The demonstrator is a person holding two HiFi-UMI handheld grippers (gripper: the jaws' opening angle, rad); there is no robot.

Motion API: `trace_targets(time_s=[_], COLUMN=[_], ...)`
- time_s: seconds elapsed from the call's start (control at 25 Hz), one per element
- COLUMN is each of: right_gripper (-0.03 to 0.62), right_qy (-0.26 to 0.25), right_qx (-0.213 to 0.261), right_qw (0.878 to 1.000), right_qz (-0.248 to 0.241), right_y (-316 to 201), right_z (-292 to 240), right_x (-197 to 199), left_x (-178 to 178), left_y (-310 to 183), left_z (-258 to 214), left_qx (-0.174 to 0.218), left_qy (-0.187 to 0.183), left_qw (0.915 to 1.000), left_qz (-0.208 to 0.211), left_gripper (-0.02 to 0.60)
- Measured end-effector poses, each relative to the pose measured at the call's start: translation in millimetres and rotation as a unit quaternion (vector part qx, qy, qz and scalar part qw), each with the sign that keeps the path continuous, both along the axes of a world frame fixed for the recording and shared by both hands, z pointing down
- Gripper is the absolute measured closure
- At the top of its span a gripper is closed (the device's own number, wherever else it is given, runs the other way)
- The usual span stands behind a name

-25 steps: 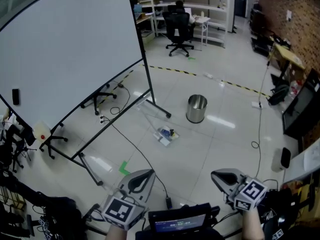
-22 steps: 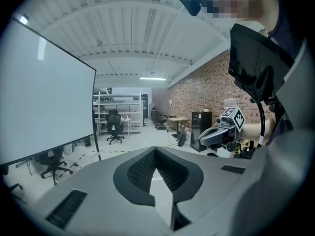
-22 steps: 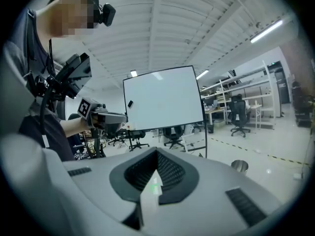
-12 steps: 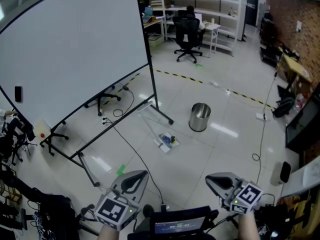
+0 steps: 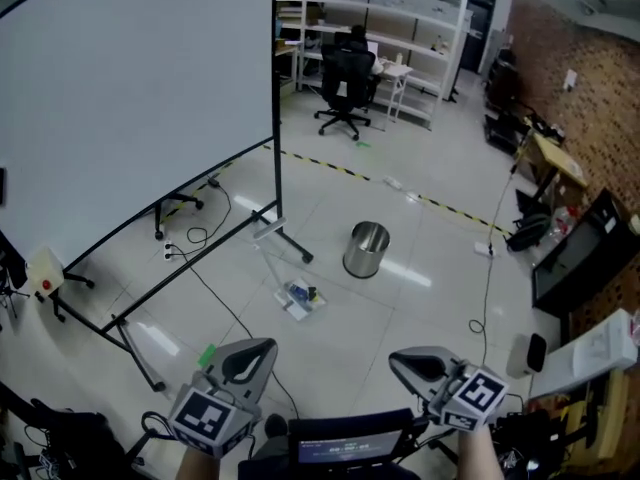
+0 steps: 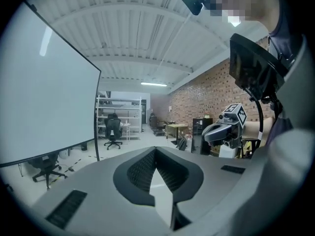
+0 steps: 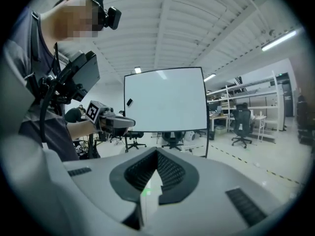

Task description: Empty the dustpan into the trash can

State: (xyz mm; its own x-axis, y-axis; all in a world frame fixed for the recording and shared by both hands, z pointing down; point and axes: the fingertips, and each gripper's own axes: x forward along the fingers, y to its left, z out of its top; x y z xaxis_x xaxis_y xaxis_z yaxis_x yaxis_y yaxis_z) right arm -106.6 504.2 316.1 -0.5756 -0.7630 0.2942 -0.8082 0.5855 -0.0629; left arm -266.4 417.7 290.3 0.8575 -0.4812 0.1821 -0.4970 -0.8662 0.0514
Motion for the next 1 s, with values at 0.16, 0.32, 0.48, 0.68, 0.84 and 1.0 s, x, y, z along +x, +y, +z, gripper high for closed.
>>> trace_targets(time_s=[0.16, 0.32, 0.48, 0.68, 0.84, 1.0], right_gripper=[0.576, 0.577, 0.576, 0.576, 0.576, 0.576], right_qy=[0.012, 0.015, 0.02, 0.035, 0.036, 0.04], right_qx=[-0.003, -0.008, -0.011, -0.018, -0.024, -0.032], right_qw=[1.0, 0.999, 0.998, 0.997, 0.997, 0.998], right_qz=[0.015, 0.035, 0.052, 0.067, 0.069, 0.046], right_y=[-30.0, -57.4, -77.3, -91.3, -100.0, -109.0], right_z=[-2.1, -1.9, -2.3, 0.4, 2.7, 9.1], right_x=[-24.1, -40.8, -55.9, -67.9, -72.0, -71.8], left_x=[-20.4, -31.0, -44.6, -59.9, -68.2, -73.0], left_y=[-35.8, -67.2, -92.3, -113.1, -120.6, -127.9], left_z=[2.4, 4.7, 5.2, 14.9, 18.7, 20.2], left_qx=[-0.009, -0.011, -0.013, -0.026, -0.027, -0.027], left_qy=[0.011, 0.012, 0.025, 0.034, 0.04, 0.04], left_qw=[0.9998, 0.9989, 0.9981, 0.9975, 0.9975, 0.9984], left_qz=[0.016, 0.043, 0.055, 0.056, 0.051, 0.03], left_gripper=[0.581, 0.581, 0.581, 0.581, 0.581, 0.581])
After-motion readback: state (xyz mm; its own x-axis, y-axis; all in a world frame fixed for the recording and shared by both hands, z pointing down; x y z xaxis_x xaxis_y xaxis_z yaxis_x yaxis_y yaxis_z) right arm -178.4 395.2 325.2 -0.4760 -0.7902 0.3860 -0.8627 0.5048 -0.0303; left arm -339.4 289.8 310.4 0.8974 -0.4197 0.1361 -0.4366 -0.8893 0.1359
